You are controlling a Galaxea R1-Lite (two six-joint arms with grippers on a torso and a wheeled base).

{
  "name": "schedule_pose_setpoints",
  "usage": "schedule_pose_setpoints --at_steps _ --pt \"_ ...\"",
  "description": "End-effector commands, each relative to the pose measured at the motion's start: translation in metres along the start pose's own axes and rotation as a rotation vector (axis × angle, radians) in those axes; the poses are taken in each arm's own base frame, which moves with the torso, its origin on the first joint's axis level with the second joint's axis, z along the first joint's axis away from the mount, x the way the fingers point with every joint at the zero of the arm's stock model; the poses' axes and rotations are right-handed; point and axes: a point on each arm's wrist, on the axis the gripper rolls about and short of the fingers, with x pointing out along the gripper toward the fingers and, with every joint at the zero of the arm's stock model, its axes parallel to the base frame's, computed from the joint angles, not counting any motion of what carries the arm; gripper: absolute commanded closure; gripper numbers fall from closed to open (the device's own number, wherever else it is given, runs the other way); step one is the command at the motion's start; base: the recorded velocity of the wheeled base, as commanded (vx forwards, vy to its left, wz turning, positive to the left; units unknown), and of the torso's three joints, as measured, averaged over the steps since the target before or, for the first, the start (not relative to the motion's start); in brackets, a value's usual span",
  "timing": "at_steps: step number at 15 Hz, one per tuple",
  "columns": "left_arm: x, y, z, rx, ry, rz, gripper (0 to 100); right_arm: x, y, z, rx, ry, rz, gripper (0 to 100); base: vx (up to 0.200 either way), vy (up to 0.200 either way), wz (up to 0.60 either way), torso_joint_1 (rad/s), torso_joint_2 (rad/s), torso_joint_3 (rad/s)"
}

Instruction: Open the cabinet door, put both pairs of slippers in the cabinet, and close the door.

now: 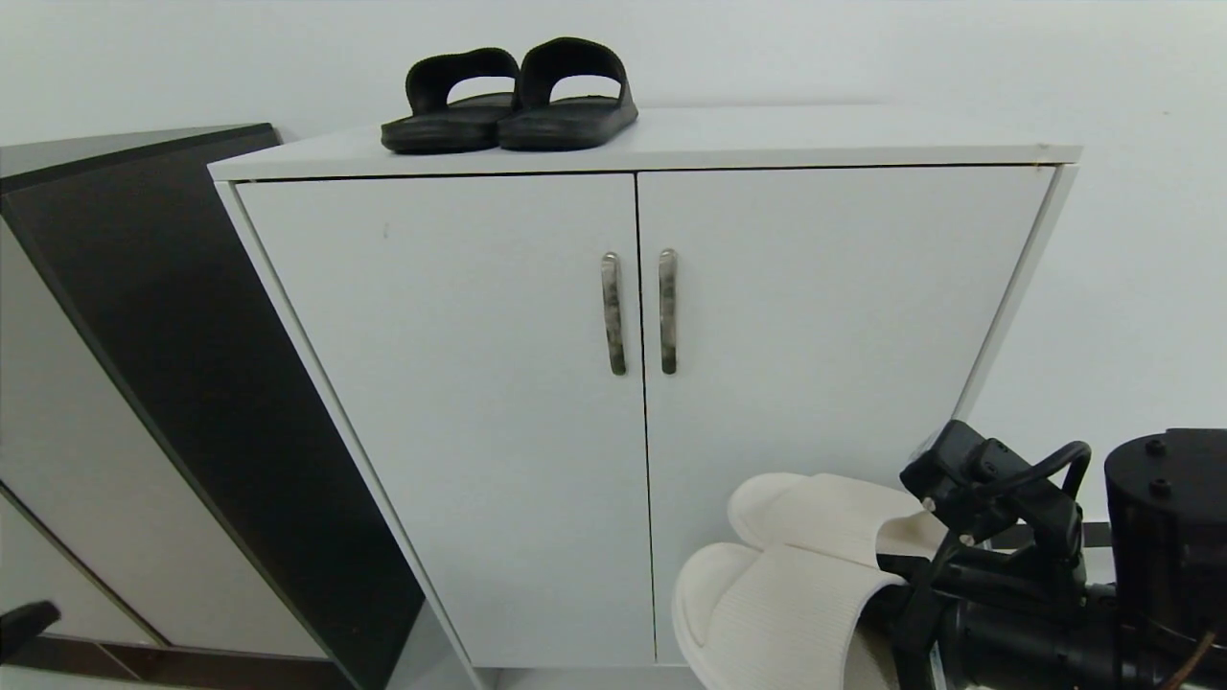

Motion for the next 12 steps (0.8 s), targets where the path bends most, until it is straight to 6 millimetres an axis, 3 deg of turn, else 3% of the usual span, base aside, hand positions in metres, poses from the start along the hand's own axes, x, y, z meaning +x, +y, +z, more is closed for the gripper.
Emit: schedule_pose_setpoints --at_steps 1,2,9,12 --pt "0.049 0.009 0.035 -0.016 0.069 -0.168 0 0.001 0.001 0.000 -0.001 0.003 0.003 100 0.000 0.000 0.00 0.000 0.00 0.000" --pt "0.075 0.006 0.042 -0.008 0.075 -0.270 0 0.000 0.001 0.000 -0.002 0.001 0.004 100 0.000 0.000 0.00 0.000 0.00 0.000" --pt "0.135 -0.037 0.074 0.033 0.078 -0.454 0 0.008 0.009 0.012 -0.004 -0.055 0.034 100 0.000 0.000 0.00 0.000 0.00 0.000" --pt "0.179 -0.045 0.077 0.031 0.031 -0.467 0 0.012 0.009 0.013 -0.007 -0.049 0.032 100 0.000 0.000 0.00 0.000 0.00 0.000"
